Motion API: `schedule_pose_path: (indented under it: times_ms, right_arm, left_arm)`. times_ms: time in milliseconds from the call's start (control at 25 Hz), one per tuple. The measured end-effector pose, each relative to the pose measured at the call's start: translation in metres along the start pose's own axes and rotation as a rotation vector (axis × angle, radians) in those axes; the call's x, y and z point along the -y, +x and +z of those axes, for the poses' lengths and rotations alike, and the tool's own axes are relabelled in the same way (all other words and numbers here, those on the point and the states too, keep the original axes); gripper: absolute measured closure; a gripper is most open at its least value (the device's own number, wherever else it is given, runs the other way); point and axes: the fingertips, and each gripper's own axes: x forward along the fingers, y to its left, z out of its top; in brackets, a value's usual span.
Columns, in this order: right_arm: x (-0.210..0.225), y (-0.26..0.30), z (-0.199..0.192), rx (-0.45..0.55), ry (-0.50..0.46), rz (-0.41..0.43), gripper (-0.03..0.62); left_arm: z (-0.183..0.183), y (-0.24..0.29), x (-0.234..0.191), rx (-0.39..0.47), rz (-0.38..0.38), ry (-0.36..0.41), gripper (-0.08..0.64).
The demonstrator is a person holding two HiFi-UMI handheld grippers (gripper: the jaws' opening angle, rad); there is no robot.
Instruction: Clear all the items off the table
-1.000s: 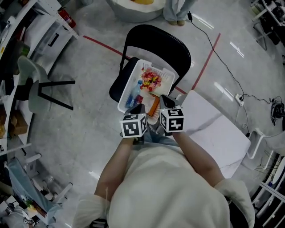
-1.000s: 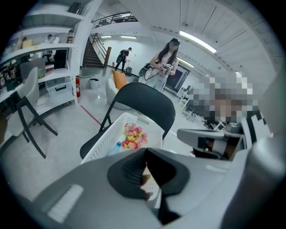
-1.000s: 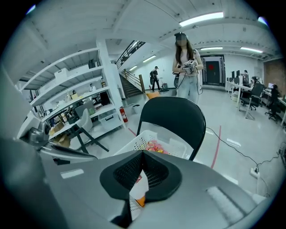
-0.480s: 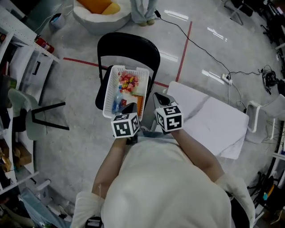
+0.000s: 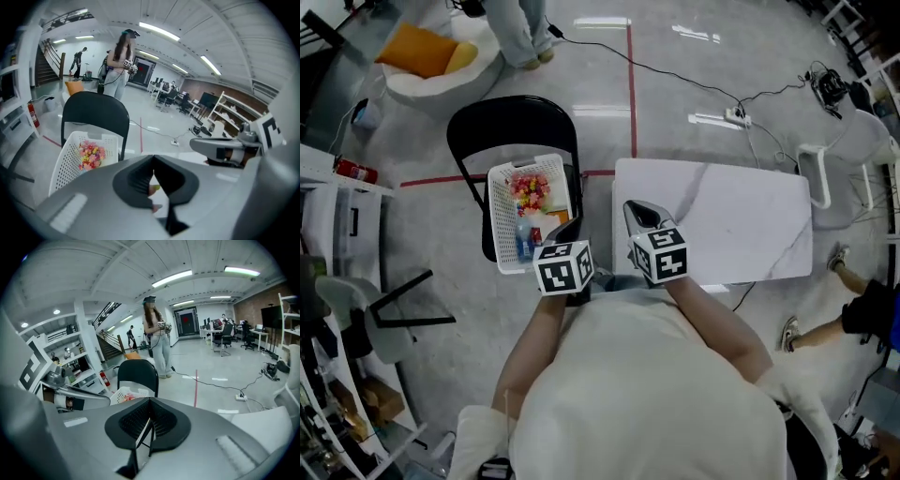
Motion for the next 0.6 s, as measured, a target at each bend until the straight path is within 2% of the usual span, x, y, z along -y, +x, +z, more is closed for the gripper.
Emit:
schedule_pose_path:
  times_ms: [240, 600]
  right_arm:
    - [0.025, -0.034, -0.021, 0.051, 0.125, -0.115, 0.594]
    - [0.014, -0.09, -0.071, 0.068, 0.237, -0.249, 0.594]
  left_arm:
    - [-0.006, 0.007, 0.036, -0.032, -0.113, 0.108, 0.552]
    - [-0.047, -0.02, 0.069, -0.074, -0.22, 0.198, 0.552]
